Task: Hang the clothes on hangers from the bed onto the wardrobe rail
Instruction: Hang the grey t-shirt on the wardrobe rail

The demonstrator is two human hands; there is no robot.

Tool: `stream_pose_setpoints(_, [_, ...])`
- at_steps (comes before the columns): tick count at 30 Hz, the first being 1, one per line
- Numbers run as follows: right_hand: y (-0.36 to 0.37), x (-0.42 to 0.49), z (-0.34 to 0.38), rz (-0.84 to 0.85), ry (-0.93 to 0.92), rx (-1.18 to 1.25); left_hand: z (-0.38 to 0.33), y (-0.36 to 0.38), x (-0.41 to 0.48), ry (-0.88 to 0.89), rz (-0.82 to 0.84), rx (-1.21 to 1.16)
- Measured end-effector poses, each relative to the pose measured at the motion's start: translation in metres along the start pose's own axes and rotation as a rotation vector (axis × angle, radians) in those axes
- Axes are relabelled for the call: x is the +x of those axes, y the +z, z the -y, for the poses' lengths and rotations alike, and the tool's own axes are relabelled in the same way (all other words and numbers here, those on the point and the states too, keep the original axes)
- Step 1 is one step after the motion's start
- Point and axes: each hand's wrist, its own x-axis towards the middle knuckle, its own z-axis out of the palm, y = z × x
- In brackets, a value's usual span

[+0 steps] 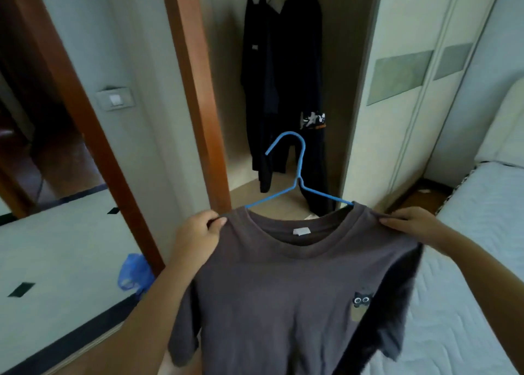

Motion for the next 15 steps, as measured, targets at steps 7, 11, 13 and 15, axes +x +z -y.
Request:
stream_pose_setpoints(7, [-0.032,0.016,-0.009,-0.198,0.212,0.25,-0.029,0.057,0.088,0.154,0.087,-0.065])
stream_pose_setpoints(11, [-0.032,0.03,0.013,-0.344,0.237,0.319,-0.043,0.066,0.135,0.264,0.158,-0.099])
stream_pose_setpoints(13, [-0.032,0.037,0.028,-0.419,0.218,0.293,-0.043,0.062,0.154,0.362,0.179,-0.093])
stream_pose_setpoints(15, [-0.035,0.045,0.042,-0.486,0.185,0.249,-0.038,0.052,0.168,0.478,0.13,-0.056])
